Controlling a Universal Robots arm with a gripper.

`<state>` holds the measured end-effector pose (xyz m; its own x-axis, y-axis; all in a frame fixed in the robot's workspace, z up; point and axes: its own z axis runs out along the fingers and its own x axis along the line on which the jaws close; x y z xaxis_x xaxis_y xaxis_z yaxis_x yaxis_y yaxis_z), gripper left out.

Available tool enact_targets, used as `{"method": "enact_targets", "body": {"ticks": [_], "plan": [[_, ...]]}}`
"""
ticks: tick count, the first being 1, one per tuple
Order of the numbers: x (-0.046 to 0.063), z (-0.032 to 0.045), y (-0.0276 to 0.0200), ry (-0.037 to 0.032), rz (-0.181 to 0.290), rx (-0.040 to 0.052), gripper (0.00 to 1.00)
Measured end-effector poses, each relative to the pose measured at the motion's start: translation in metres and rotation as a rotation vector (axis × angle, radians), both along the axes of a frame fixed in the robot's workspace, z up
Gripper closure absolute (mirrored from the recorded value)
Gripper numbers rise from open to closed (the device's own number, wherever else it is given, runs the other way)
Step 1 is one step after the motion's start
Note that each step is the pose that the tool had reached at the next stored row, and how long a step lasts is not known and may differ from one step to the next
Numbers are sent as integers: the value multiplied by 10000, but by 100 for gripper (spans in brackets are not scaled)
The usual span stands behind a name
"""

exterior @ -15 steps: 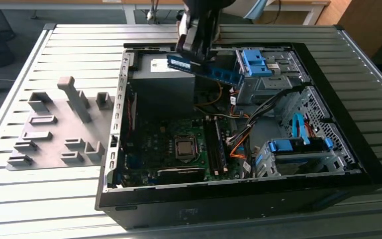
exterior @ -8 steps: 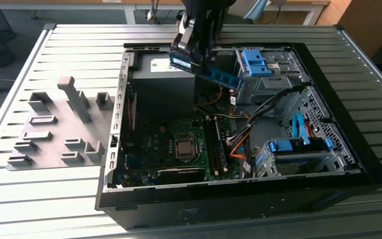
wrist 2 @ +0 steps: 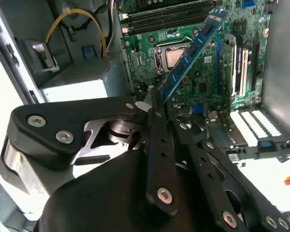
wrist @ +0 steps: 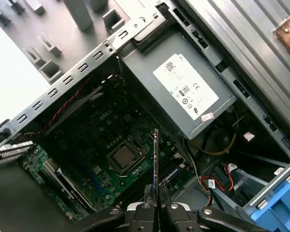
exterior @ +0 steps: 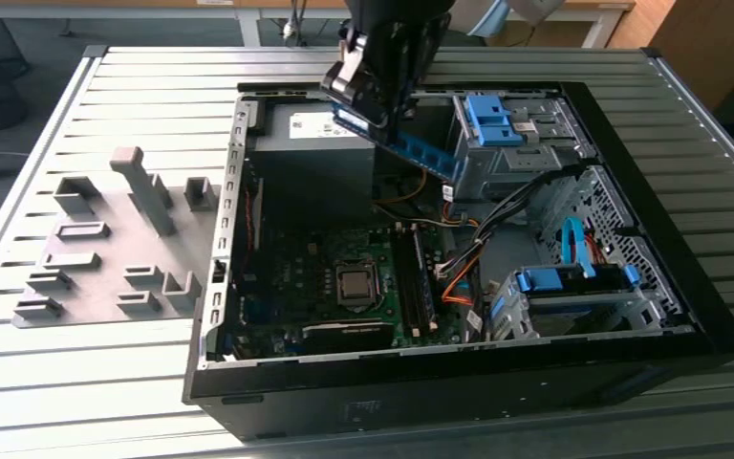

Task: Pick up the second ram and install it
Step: 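Insert the second ram into the second slot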

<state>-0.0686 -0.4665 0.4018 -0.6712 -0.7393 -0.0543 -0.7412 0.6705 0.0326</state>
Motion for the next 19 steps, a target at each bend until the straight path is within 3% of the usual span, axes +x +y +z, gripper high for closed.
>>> {"method": "enact_targets", "body": {"ticks": [2, 17, 19], "plan": [[0, -2, 0, 1, -268, -1, 86], [0, -4, 0, -1, -323, -5, 86], [0, -6, 0, -1, -570, -16, 86]]}}
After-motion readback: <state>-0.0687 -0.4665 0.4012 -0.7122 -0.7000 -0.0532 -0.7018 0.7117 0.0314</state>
